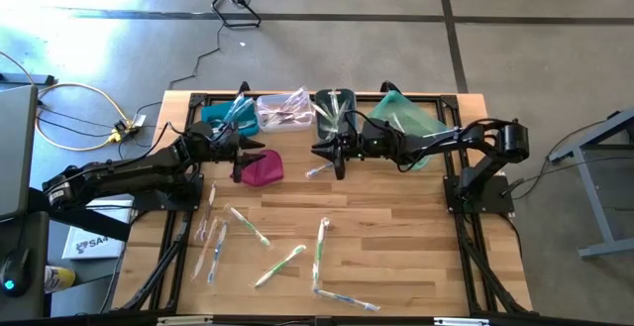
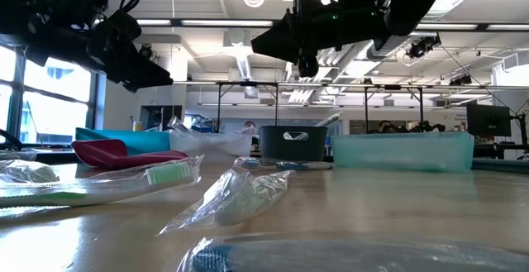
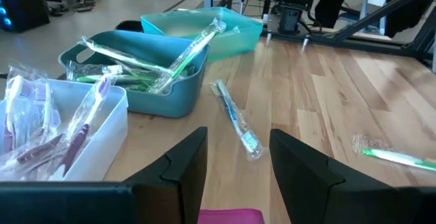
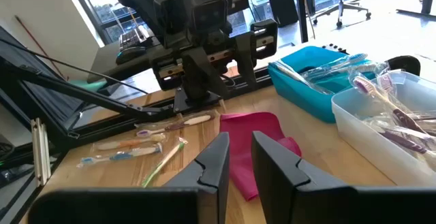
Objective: Pick & Place Toothbrushes
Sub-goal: Put the blue toothbrush into the blue bin
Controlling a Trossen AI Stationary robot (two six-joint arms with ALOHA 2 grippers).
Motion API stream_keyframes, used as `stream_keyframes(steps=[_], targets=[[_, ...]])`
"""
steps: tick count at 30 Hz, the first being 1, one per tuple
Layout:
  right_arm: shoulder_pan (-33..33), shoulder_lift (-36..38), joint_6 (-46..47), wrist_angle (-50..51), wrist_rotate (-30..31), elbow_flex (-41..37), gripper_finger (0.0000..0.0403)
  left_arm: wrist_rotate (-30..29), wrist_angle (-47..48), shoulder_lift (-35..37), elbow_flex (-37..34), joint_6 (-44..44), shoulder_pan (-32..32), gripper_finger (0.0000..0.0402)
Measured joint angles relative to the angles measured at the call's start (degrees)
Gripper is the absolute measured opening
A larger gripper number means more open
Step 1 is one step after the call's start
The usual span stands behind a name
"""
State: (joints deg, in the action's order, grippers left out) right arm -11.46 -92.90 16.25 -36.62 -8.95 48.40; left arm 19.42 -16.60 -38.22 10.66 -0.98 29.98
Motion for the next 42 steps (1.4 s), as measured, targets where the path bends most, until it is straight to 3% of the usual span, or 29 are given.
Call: stream_keyframes(steps=[14, 21, 33, 42], targets=[[1.4, 0.0, -0.1, -1.4, 0.0, 0.0, 0.0053, 0.0, 0.0, 0.0, 0.0, 6.0, 0.0, 0.0155], [3.5, 0.1, -2.4, -6.7, 2.7, 0.0, 0.0019, 0.0, 0.0, 0.0, 0.0, 10.8, 0.0, 0.0155], [3.6, 6.4, -2.6, -0.2, 1.2, 0.0, 0.0004, 0.0, 0.1, 0.0, 0.0, 13.3, 0.0, 0.0155], [3.6, 6.5, -2.6, 1.3, 1.2, 0.0, 0.0005, 0.0, 0.1, 0.0, 0.0, 13.3, 0.0, 0.0155]])
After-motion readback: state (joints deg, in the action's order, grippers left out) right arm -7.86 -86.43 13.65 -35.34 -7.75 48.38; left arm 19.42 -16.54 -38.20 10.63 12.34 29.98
